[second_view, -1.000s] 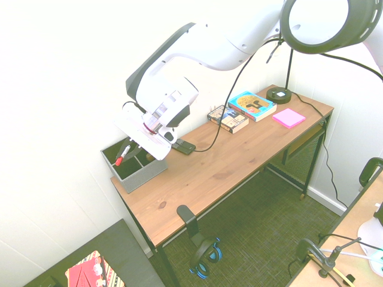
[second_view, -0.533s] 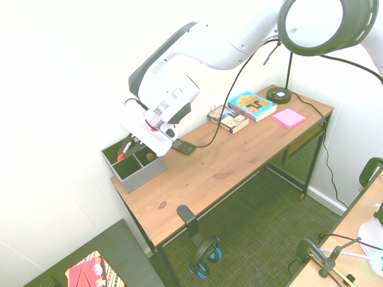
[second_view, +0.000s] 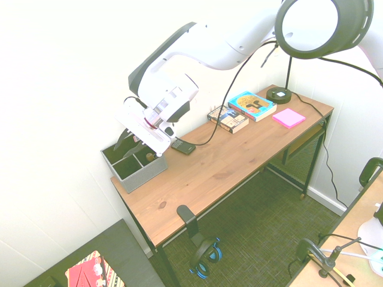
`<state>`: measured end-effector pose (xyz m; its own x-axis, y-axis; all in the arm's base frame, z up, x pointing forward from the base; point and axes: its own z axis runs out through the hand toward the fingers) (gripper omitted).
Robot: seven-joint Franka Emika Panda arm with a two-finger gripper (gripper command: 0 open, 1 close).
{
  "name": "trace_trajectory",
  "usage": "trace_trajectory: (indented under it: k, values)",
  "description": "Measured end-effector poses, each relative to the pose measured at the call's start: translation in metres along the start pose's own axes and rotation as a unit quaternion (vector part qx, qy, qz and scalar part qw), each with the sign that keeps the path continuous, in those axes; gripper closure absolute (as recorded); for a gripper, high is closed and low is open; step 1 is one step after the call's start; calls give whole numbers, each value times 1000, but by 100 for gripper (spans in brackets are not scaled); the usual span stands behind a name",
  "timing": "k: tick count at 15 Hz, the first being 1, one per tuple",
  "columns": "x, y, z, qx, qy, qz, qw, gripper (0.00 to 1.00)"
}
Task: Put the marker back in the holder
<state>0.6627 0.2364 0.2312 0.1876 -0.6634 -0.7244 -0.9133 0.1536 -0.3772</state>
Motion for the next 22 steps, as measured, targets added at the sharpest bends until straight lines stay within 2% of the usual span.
trace_trajectory:
  k: [3,5,8,10,13,15,19,21,22]
  values:
    - [-12,-9,-7,-28,34,-52,998,0]
    - [-58,-7,-23,-56,62,-100,991,0]
    - [-122,27,-54,-119,104,-157,975,0]
    - [-138,51,-84,-170,143,-182,958,0]
    - [-143,75,-132,-253,207,-218,920,0]
    - [-140,84,-155,-310,244,-241,887,0]
    - [-133,92,-195,-400,320,-284,810,0]
    - [-131,94,-215,-424,363,-312,769,0]
    - [-127,96,-225,-425,379,-323,756,0]
